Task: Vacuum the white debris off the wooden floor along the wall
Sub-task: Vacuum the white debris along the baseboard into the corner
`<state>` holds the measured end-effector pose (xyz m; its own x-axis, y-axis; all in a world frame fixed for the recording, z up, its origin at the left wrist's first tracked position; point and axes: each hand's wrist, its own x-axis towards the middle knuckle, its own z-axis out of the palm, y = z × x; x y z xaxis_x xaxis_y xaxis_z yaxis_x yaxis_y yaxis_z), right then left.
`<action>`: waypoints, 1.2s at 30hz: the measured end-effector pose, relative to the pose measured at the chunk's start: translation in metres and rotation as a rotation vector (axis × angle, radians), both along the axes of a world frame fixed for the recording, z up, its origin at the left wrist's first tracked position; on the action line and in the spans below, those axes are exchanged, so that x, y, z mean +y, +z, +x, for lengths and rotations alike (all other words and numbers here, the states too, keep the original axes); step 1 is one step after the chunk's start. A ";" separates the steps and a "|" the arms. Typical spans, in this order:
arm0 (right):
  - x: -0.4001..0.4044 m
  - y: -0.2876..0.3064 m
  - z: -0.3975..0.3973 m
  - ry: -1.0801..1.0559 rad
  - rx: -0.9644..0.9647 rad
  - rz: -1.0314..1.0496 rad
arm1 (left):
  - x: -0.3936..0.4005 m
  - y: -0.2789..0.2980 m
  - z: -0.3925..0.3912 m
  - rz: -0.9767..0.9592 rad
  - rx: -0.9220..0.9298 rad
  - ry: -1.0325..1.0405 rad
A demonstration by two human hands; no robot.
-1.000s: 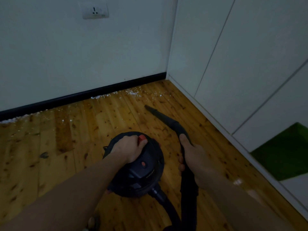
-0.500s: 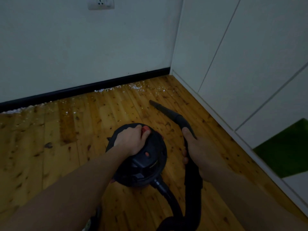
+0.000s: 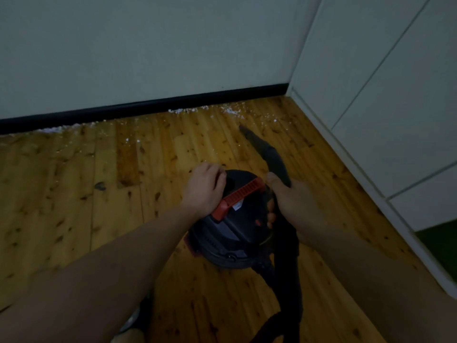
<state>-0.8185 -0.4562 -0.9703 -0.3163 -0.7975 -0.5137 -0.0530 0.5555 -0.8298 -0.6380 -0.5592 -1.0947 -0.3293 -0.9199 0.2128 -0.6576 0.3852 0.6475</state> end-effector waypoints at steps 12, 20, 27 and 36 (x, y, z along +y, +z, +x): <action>-0.041 -0.029 0.044 0.230 0.203 -0.044 | -0.026 -0.084 0.091 0.234 -0.156 0.125; -0.036 -0.031 0.049 0.215 0.201 -0.097 | -0.009 -0.180 0.118 0.518 -0.512 0.112; -0.046 -0.044 0.043 0.186 0.221 -0.094 | -0.028 -0.209 0.097 0.598 -0.310 0.123; -0.050 -0.047 0.039 0.192 0.202 -0.112 | -0.075 -0.164 0.048 0.547 0.052 0.055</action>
<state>-0.7799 -0.5059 -1.0173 -0.2413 -0.9007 -0.3612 -0.3183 0.4251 -0.8473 -0.5899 -0.6339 -1.2587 -0.2799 -0.9165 -0.2860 -0.6287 -0.0502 0.7760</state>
